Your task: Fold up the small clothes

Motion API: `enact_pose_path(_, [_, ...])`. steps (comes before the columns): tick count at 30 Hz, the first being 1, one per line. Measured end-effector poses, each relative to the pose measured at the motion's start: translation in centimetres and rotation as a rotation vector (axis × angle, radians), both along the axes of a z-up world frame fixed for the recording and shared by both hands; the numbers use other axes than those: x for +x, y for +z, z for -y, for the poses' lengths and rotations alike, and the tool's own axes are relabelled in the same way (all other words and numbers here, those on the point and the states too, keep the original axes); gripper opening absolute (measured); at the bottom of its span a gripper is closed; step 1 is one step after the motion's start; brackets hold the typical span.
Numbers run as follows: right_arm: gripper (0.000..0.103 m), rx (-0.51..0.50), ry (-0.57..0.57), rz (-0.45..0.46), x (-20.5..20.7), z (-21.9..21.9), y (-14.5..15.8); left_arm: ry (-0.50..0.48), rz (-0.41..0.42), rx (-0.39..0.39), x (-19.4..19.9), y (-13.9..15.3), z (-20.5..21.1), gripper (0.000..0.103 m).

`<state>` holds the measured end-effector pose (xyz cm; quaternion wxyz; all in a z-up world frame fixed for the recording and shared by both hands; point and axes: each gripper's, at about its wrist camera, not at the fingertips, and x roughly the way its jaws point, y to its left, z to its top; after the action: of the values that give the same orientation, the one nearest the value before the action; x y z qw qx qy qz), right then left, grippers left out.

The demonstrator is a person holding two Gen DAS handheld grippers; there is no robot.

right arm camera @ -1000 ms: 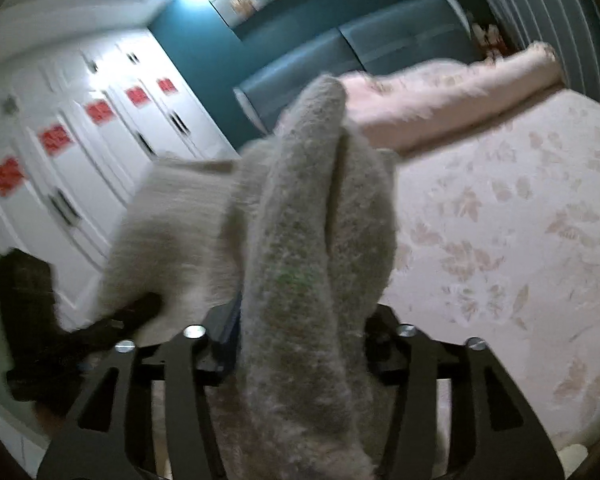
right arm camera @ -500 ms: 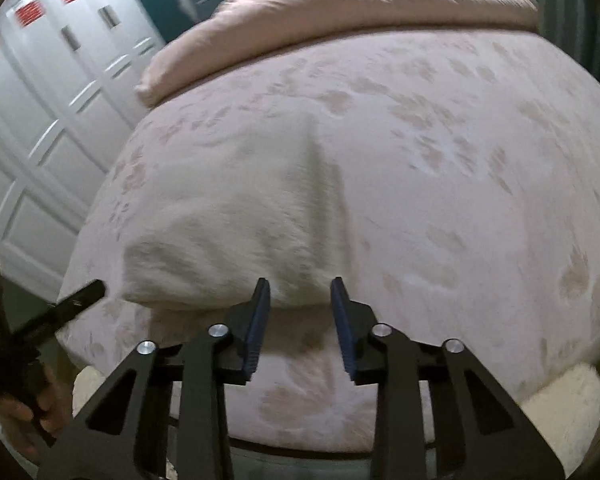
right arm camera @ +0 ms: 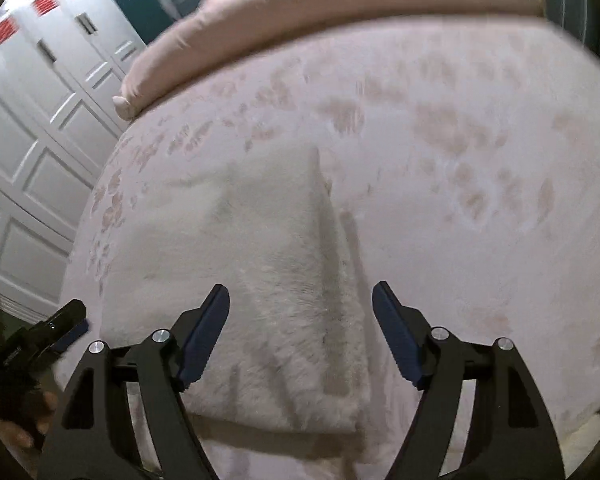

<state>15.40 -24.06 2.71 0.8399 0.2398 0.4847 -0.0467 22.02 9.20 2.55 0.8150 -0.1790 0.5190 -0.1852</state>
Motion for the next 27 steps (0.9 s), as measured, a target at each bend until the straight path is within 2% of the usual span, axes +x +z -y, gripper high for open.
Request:
enact_pose_path(3, [0.072, 0.112, 0.002, -0.069, 1.1, 0.7, -3.5, 0.019, -0.087, -0.060, 1.2, -2.8, -0.2, 0.074])
enact_pose_path(6, [0.073, 0.187, 0.026, -0.105, 2.0, -0.3, -5.8, 0.014, -0.120, -0.104, 1.6, -4.7, 0.2, 0.074])
enact_pose_path(8, [0.049, 0.214, 0.038, -0.107, 2.6, -1.0, -6.1, 0.014, -0.131, -0.137, 1.8, -5.3, 0.5, 0.068])
enact_pose_path(9, [0.037, 0.189, 0.055, -0.101, 3.1, -1.5, -5.3, 0.016, -0.121, -0.146, 1.9, -5.0, 0.7, 0.059])
enact_pose_path(10, [0.034, 0.157, 0.072, -0.085, 3.3, -1.9, -4.2, 0.010, -0.103, -0.163, 1.9, -4.2, 0.8, 0.049])
enact_pose_path(12, [0.030, 0.082, 0.128, 0.017, 2.9, -2.6, -0.2, -0.002, -0.047, -0.209, 1.7, -1.7, 1.0, 0.044])
enact_pose_path(14, [0.028, 0.066, 0.146, 0.115, 1.7, -2.4, 3.6, -0.026, 0.027, -0.222, 1.4, 0.8, 1.4, 0.043])
enact_pose_path(16, [0.028, 0.026, 0.143, 0.170, 0.4, -2.1, 5.9, -0.066, 0.099, -0.225, 0.7, 3.2, 2.3, 0.043])
enact_pose_path(17, [0.029, -0.014, 0.139, 0.178, -0.2, -1.8, 6.4, -0.077, 0.106, -0.216, 0.5, 3.4, 2.8, 0.043])
enact_pose_path(18, [0.030, -0.041, 0.134, 0.162, -0.4, -1.6, 5.9, -0.092, 0.106, -0.190, 0.3, 3.1, 3.6, 0.043])
enact_pose_path(20, [0.035, -0.074, 0.115, 0.068, 0.0, -0.8, 2.9, -0.100, 0.086, -0.083, 0.0, 1.1, 5.1, 0.044])
enact_pose_path(21, [0.037, -0.072, 0.108, -0.057, 0.5, -0.2, -0.8, -0.104, 0.054, 0.001, -0.1, -0.9, 6.0, 0.044])
enact_pose_path(22, [0.039, -0.065, 0.097, -0.130, 0.6, 0.2, -3.0, -0.110, 0.014, 0.073, -0.1, -2.6, 6.5, 0.045])
enact_pose_path(23, [0.042, -0.025, 0.058, -0.143, -0.1, 0.8, -4.3, -0.120, 0.001, 0.132, -0.7, -3.8, 7.0, 0.046])
enact_pose_path(24, [0.042, 0.003, 0.037, -0.107, -0.7, 1.1, -3.7, -0.114, 0.047, 0.158, -1.7, -3.3, 6.9, 0.048])
enact_pose_path(25, [0.042, 0.019, 0.017, -0.071, -1.6, 1.2, -2.3, -0.115, 0.072, 0.183, -2.3, -2.7, 6.8, 0.049])
enact_pose_path(27, [0.040, -0.026, -0.031, 0.003, -3.5, 0.9, 0.5, -0.117, 0.097, 0.242, -3.5, -1.2, 6.8, 0.049])
